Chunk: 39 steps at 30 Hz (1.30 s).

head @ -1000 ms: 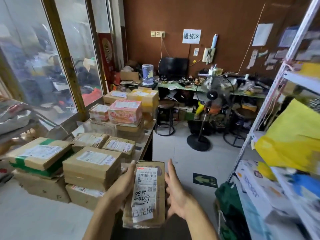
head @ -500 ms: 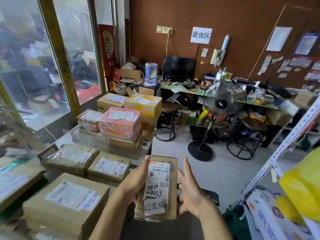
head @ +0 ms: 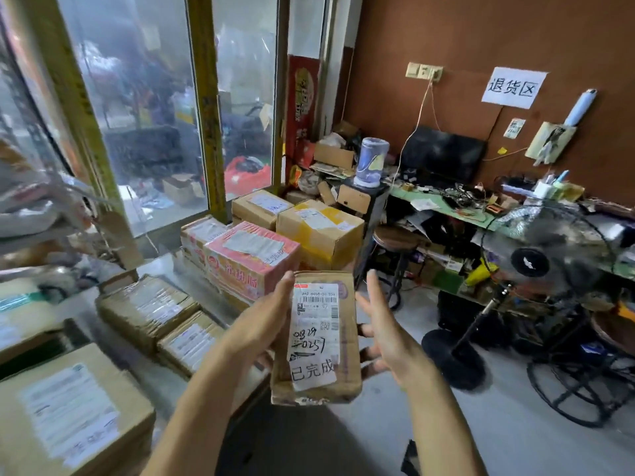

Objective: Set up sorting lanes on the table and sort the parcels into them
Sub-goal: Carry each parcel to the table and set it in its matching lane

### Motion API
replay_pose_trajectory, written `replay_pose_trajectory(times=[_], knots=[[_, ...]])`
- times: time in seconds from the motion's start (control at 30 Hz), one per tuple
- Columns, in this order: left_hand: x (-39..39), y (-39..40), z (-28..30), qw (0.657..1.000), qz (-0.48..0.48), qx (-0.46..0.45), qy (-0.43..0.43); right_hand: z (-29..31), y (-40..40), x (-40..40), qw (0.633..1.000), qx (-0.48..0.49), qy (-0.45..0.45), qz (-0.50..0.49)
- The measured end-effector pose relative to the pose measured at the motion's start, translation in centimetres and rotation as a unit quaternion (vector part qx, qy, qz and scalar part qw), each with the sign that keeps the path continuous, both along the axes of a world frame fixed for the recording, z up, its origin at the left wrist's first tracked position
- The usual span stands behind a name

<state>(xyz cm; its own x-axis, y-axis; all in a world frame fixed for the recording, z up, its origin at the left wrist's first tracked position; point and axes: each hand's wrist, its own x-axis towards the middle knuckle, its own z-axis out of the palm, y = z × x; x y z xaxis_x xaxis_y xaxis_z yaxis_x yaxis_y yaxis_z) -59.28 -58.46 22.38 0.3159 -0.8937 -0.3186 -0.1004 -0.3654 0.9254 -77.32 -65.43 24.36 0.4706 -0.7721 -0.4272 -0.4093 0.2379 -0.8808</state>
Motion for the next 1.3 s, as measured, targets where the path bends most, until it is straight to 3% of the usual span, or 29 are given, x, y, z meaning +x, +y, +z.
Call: replay_pose_trajectory(times=[0.23,0.53,0.8,0.93,1.3], knots=[[3.1,-4.2,3.6,0.98,0.163,-0.114,0.029,4.6,-9.6,5.7,0.982,-0.125,-0.04,0.134],[12.2,-11.5,4.2,0.931,0.324,-0.16,0.054,5.9,-19.8,18.7,0.954,-0.134,-0.088,0.254],[20.8,-17.8,5.6,0.893,0.422,-0.153,0.033,7.0,-26.9,30.9,0.92,-0.172,-0.07,0.345],[24.3,-19.9,5.9,0.887,0.439,-0.14,0.023,7.1,-29.1,36.2,0.908,-0.137,-0.079,0.388],[28.1,-23.1,3.1,0.864,0.497,-0.078,0.029,1.2,-32.6,44.2,0.888,-0.093,-0.03,0.45]])
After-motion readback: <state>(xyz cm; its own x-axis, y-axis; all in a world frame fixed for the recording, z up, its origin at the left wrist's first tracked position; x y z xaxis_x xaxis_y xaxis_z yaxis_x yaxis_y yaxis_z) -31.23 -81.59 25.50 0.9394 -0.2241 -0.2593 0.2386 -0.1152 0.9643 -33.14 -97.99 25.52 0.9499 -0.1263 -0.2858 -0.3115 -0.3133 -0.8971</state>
